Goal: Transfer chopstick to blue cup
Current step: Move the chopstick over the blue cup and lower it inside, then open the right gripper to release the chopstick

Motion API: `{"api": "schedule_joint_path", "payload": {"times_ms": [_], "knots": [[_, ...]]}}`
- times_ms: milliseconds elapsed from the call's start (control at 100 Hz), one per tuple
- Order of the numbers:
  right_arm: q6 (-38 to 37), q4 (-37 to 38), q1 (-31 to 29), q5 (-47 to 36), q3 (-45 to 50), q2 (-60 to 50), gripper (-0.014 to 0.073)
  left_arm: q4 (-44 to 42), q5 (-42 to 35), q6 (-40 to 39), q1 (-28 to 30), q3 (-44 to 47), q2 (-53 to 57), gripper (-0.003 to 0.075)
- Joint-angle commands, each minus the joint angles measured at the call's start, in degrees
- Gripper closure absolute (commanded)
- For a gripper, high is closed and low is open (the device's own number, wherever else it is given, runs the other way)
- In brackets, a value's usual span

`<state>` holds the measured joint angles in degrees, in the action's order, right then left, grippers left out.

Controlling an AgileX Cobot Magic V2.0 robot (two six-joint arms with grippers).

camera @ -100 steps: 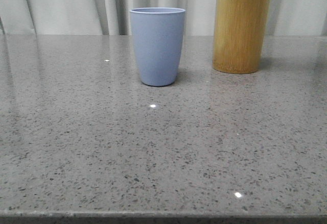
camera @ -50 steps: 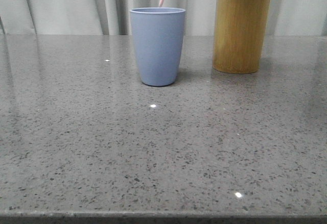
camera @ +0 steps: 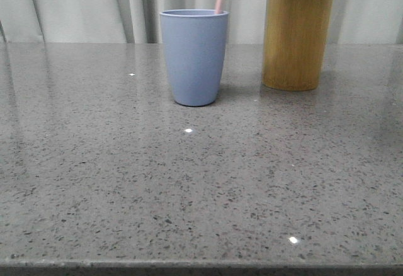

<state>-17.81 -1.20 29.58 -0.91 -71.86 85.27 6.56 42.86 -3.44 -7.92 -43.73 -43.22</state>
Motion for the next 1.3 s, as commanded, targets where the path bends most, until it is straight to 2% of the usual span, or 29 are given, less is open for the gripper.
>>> {"api": "schedule_joint_path", "payload": {"times_ms": [0,80,260,440,670,920,1140,1290], "knots": [[0.64,0.73,0.03,-4.06,-2.07,-2.13,0.0211,0.55,-3.70,-0.53,0.26,-1.41,-0.01,0.0186],[0.64,1.20,-0.07,-3.57,-2.07,-2.50,0.0172,0.55,-3.70,-0.53,0.26,-1.41,-0.01,0.0186],[1.37,2.62,-2.46,0.01,-2.07,-5.89,0.0170,0.55,-3.70,-0.53,0.26,-1.41,-0.01,0.0186],[1.46,6.22,-7.42,10.61,-2.07,-12.60,0.0170,0.55,-3.70,-0.53,0.26,-1.41,-0.01,0.0186],[1.46,15.88,-11.38,25.37,-0.05,-24.86,0.0170,0.55,-3.70,-0.53,0.26,-1.41,-0.01,0.0186],[1.46,18.77,-11.46,37.65,9.98,-41.77,0.0170,0.55,-3.70,-0.53,0.26,-1.41,-0.01,0.0186],[0.17,19.49,-11.46,43.40,21.36,-56.46,0.0170,0.55,-3.70,-0.53,0.26,-1.41,-0.01,0.0186],[-3.29,19.49,-11.46,47.19,25.41,-62.54,0.0170,0.55,-3.70,-0.53,0.26,-1.41,-0.01,0.0186]]}}
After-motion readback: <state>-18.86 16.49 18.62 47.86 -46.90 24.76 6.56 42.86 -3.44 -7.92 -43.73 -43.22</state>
